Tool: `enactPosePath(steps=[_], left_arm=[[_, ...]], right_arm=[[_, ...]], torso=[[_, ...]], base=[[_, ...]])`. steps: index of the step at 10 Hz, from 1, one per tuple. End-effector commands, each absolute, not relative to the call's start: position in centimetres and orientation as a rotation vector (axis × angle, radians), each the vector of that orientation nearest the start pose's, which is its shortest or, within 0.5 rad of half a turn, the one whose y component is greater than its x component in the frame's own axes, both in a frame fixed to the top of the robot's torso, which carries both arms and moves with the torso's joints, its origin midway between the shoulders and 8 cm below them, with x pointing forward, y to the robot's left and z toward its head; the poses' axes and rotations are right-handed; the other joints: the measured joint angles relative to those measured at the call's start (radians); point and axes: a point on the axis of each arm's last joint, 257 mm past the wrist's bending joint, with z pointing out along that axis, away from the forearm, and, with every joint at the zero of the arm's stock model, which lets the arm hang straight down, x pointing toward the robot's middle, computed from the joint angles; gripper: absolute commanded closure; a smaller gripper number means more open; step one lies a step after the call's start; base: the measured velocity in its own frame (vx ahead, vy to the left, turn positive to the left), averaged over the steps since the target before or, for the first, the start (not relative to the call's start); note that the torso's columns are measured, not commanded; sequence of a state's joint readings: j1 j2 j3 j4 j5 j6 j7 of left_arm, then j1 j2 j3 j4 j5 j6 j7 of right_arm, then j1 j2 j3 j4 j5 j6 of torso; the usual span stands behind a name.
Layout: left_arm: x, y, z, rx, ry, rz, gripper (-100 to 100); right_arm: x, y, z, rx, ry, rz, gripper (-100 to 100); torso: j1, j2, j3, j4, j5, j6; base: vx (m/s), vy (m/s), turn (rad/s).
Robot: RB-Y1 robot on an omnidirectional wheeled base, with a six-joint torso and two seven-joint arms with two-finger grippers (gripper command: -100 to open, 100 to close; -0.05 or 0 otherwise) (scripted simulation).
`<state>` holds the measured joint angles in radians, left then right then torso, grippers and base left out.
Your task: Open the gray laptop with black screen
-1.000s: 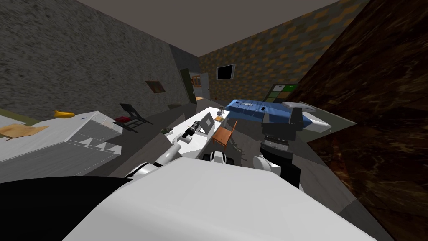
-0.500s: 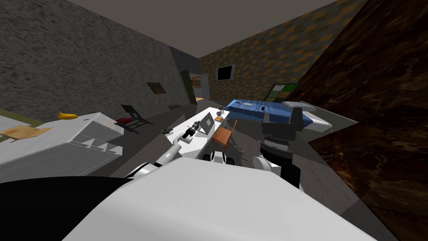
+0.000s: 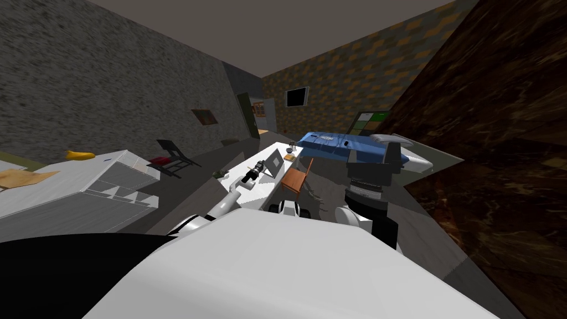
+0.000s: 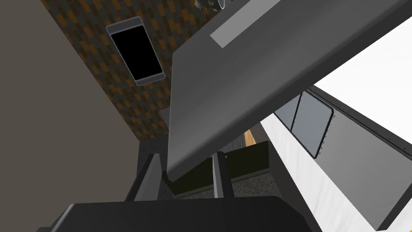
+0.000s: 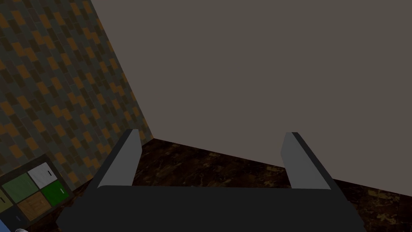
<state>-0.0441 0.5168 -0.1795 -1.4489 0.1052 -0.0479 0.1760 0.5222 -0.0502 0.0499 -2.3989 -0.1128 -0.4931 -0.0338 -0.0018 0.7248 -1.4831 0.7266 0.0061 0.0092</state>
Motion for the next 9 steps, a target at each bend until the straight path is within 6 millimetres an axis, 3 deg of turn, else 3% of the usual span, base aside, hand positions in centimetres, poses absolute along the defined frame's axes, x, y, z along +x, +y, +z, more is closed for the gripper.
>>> enactPosePath(steps=[1, 9], left_arm=[[54.04, 30.06, -26.59, -1.047, 1.504, -1.084, 100], [54.26, 30.24, -27.1, -1.101, 1.489, -1.107, 100]], right_arm=[[31.95, -26.8, 6.68, 0.639, 0.516, 1.476, 0], [31.96, -26.8, 6.68, 0.639, 0.517, 1.476, 0]], torso=[[-0.001, -0.001, -0.001, -0.001, 0.0, -0.002], [0.001, -0.002, -0.001, 0.0, 0.0, 0.001]], base=[[0.007, -0.005, 0.023], [-0.005, 0.004, -0.016]])
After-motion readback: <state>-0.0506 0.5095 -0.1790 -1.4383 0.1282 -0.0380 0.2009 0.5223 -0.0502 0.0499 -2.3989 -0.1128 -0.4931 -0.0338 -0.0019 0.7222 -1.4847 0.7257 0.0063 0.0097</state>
